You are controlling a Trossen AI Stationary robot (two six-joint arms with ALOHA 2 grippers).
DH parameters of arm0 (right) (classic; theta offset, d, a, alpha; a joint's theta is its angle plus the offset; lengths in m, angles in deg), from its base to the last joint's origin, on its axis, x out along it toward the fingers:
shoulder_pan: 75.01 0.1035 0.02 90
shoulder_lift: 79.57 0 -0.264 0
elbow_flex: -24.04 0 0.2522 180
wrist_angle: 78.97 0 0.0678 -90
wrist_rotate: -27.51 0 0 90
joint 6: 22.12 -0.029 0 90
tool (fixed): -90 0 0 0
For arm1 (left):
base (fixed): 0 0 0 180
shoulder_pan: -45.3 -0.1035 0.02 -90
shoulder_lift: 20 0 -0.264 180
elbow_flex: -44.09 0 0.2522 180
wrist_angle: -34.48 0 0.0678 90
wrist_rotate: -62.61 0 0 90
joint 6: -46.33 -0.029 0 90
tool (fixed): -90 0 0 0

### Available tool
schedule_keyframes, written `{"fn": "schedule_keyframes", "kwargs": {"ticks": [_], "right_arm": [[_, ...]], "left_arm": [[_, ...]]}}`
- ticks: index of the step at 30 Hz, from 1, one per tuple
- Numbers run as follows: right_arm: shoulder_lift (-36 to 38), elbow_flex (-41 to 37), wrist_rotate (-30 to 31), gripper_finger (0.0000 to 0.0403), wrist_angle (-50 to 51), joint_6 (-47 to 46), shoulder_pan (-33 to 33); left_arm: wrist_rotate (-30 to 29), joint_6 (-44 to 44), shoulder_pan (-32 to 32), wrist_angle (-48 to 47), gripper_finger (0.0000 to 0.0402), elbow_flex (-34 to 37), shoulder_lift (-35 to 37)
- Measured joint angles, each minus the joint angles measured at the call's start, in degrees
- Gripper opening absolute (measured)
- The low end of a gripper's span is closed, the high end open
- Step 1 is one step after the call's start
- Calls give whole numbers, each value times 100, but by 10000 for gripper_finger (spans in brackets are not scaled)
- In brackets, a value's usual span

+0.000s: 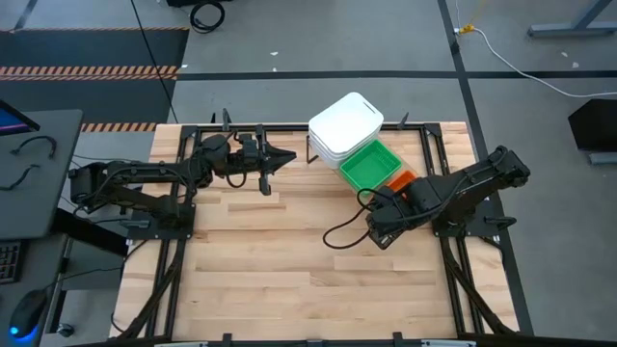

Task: Stack baskets on shelf by color
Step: Adjust the stack of orange bins, then return to Home Position

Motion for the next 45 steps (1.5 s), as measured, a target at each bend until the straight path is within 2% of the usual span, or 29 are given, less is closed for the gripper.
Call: {"fn": "schedule_keyframes", "kwargs": {"ticks": [9,13,16,20,24,27,30,35,37,40,45], "right_arm": [[21,519,58,101,-1,78,2],[24,802,471,101,0,175,0],[33,880,1048,101,-112,532,1],[33,880,1926,101,-776,1590,0],[45,880,2596,101,-1890,3107,0],[93,882,2659,96,-2422,4223,-76],[229,825,2660,75,-2513,4820,-221],[919,436,2653,13,-2702,5332,-410],[1370,163,2636,7,-3071,5581,-426],[2139,-478,2530,14,-3984,5985,-428],[3412,-1810,2158,4,-5272,6427,-484]], "left_arm": [[0,6,2,2,37,-1,0],[11,9,1,1,35,0,0],[79,37,2,4,39,-1,0],[168,208,2,94,41,-1,2],[596,314,2,89,33,-1,2],[890,423,-8,-31,23,-1,39],[934,467,-105,-552,8,-31,240],[858,581,-354,-1905,5,-16,954],[860,598,-431,-2351,4,-8,1283],[859,583,-461,-2473,3,230,1789],[526,762,-459,-2389,2,922,2650]]}}
